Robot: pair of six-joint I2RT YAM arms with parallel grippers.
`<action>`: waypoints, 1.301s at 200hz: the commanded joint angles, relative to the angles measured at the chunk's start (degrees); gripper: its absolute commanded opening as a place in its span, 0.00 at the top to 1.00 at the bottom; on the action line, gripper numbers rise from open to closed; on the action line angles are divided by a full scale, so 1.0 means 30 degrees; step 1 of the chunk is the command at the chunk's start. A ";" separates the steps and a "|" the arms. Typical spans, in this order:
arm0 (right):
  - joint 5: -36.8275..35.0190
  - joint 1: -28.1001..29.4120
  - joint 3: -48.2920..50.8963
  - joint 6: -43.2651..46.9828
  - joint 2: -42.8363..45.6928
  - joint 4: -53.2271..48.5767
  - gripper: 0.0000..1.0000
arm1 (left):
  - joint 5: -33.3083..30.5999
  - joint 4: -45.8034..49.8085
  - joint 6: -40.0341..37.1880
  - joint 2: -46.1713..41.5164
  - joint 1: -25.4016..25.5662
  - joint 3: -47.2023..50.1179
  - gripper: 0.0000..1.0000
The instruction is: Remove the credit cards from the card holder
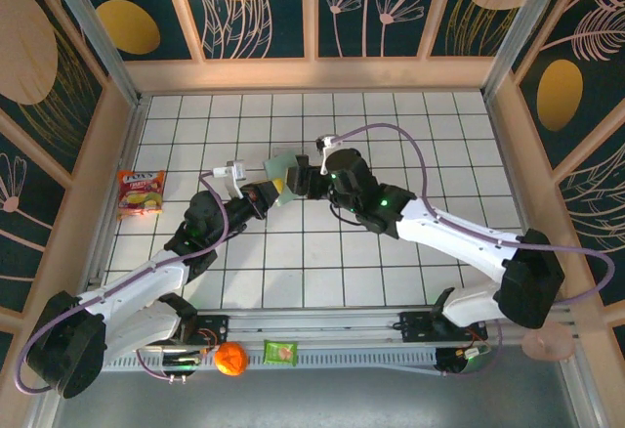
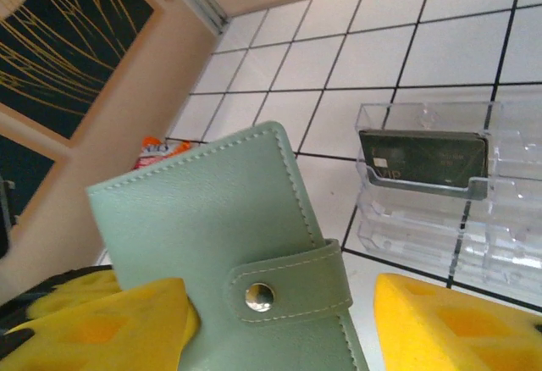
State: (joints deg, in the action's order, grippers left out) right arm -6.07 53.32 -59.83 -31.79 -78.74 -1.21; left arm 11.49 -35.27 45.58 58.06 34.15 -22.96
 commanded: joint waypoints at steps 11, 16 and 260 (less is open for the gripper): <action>-0.0074 0.0068 -0.1003 0.0458 -0.0802 -0.0715 0.40 | 0.0123 -0.0503 -0.0298 -0.0260 0.0129 -0.0640 1.00; 0.0113 0.0068 -0.1005 0.0489 -0.0862 -0.0640 0.41 | 0.0171 -0.0491 -0.0316 -0.0253 0.0134 -0.0652 1.00; -0.3288 -0.0710 0.0374 0.0870 -0.0705 -0.2556 1.00 | 0.1120 -0.0080 0.0328 0.0348 0.0207 -0.0430 1.00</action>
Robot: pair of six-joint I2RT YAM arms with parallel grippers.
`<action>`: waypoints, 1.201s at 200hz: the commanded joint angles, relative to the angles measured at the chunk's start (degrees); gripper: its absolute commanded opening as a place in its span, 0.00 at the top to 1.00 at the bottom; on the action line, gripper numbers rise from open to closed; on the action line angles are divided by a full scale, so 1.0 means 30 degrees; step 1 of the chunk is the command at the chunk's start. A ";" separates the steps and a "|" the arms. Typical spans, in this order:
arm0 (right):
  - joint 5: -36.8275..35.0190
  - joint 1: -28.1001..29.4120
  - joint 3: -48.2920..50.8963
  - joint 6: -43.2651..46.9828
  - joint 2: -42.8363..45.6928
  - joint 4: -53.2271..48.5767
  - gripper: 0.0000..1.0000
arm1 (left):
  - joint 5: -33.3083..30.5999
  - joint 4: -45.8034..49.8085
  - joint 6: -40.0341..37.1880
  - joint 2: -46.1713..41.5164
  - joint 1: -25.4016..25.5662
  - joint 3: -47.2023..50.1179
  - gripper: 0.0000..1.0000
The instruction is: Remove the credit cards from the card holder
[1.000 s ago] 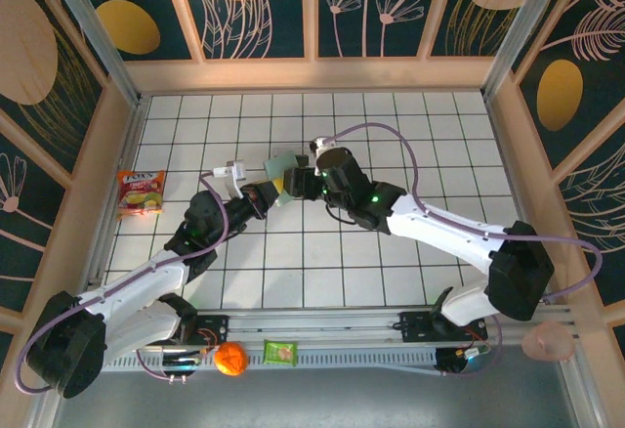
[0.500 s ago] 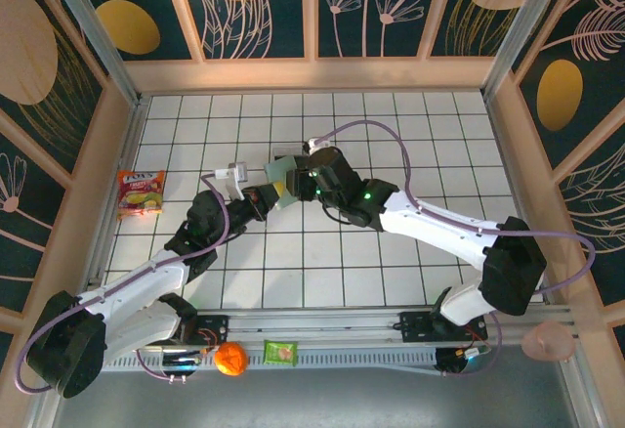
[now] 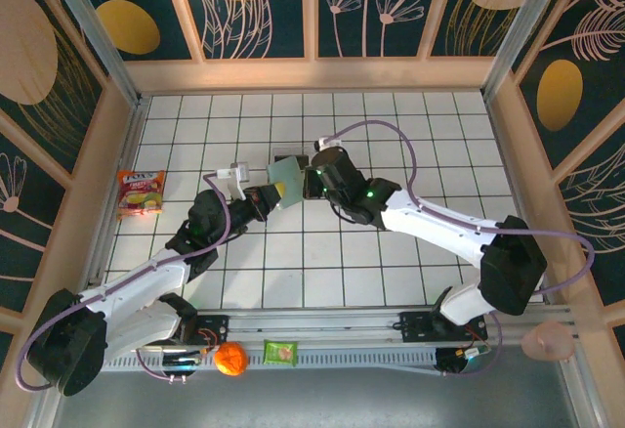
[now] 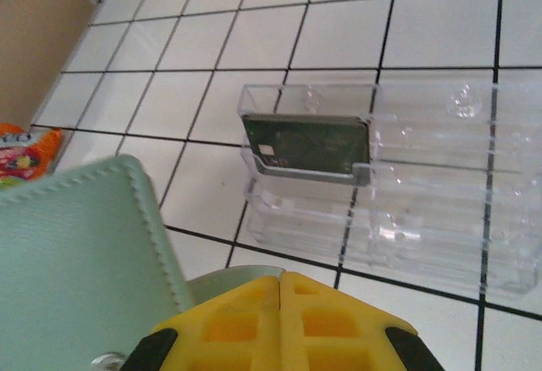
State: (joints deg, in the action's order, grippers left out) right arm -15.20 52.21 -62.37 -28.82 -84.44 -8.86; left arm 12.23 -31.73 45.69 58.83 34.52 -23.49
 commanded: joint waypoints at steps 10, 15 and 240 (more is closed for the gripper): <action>0.0635 -0.0493 0.1963 -0.0028 0.1745 0.0299 1.00 | 0.1205 -0.1005 0.0387 0.0403 0.0093 -0.0147 1.00; 0.1066 -0.0519 0.2327 -0.0033 0.1994 0.0440 1.00 | 0.1421 -0.1005 0.0412 0.0607 0.0094 -0.0044 1.00; 0.3366 0.1089 0.5398 -0.1876 0.2367 0.0432 1.00 | -0.0730 0.5909 0.0633 0.3344 0.1193 -0.0034 0.40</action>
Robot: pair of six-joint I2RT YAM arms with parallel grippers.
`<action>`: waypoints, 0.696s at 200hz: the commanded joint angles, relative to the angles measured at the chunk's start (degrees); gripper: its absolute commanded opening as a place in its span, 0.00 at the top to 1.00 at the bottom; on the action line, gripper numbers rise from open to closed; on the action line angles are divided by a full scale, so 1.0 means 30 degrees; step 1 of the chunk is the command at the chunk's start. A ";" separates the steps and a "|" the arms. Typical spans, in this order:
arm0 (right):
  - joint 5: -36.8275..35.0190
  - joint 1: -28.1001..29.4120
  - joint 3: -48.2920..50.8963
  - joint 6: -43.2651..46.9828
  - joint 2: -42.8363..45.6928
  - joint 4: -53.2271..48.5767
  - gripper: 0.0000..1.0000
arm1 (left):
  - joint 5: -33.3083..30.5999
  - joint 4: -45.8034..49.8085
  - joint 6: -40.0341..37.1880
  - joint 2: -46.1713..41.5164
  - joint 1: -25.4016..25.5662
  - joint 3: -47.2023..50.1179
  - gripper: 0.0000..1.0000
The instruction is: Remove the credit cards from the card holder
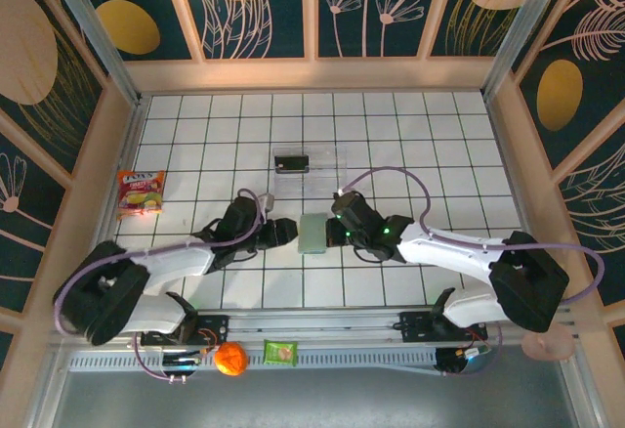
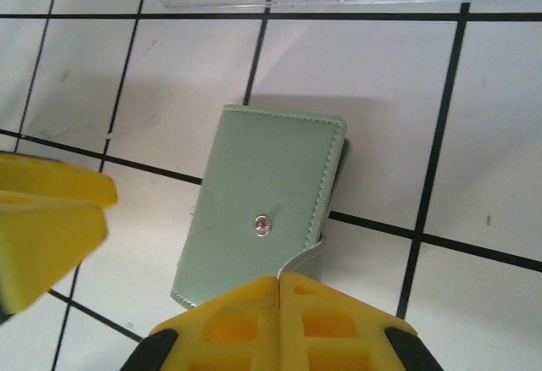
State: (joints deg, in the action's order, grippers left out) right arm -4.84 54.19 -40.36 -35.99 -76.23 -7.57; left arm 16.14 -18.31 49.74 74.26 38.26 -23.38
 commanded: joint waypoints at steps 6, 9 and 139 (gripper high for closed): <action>-0.0003 0.0540 -0.2350 0.0657 -0.0556 -0.0004 1.00 | -0.2547 0.1802 -0.0873 -0.2292 -0.0064 -0.0076 0.39; 0.0024 0.0590 -0.2519 0.0716 -0.0677 0.0000 1.00 | -0.2814 0.1975 -0.0948 -0.2514 -0.0067 -0.0062 0.38; -0.2698 0.0130 0.0523 -0.2006 0.0758 -0.1530 1.00 | -0.2840 0.2281 -0.2441 -0.3385 -0.0051 -0.0133 0.33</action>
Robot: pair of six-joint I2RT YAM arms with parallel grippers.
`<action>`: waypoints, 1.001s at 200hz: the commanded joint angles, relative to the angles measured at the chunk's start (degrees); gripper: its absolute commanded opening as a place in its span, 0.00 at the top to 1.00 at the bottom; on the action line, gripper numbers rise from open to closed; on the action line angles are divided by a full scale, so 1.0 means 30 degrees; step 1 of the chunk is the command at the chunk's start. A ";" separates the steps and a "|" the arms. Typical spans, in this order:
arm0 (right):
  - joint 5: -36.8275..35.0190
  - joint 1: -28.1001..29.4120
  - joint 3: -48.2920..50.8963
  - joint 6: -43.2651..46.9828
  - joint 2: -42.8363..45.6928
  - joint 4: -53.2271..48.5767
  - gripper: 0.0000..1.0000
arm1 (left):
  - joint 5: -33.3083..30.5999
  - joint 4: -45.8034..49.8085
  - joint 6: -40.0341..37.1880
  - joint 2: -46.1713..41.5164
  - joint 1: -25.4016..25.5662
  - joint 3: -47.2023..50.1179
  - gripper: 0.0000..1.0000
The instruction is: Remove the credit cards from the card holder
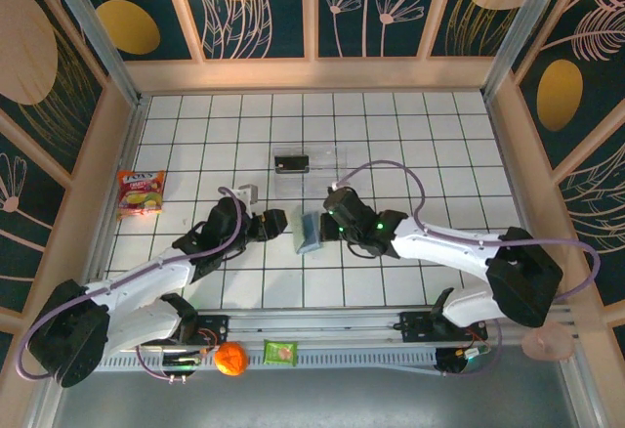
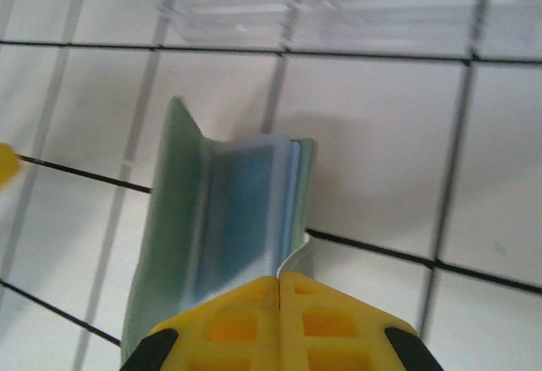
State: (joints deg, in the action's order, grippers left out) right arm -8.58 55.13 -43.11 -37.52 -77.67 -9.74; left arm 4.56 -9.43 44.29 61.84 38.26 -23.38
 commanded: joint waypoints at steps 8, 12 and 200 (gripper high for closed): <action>-0.1533 -0.0211 0.1949 -0.1762 0.1417 -0.0757 1.00 | 0.1211 -0.0858 -0.0612 0.1085 -0.0052 -0.0140 0.34; -0.1535 -0.0206 0.2198 -0.1861 0.1496 -0.0727 1.00 | 0.1323 -0.0995 -0.0630 0.1233 -0.0063 -0.0147 0.35; -0.1619 0.0723 0.0321 -0.1290 0.0409 -0.0944 1.00 | 0.0490 0.0704 -0.1653 0.0183 -0.0097 -0.0653 0.41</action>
State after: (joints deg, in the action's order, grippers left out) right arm -9.08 59.83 -46.61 -39.11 -77.73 -10.07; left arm 4.12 -6.66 40.32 60.36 38.26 -25.30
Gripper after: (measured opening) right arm 0.047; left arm 0.613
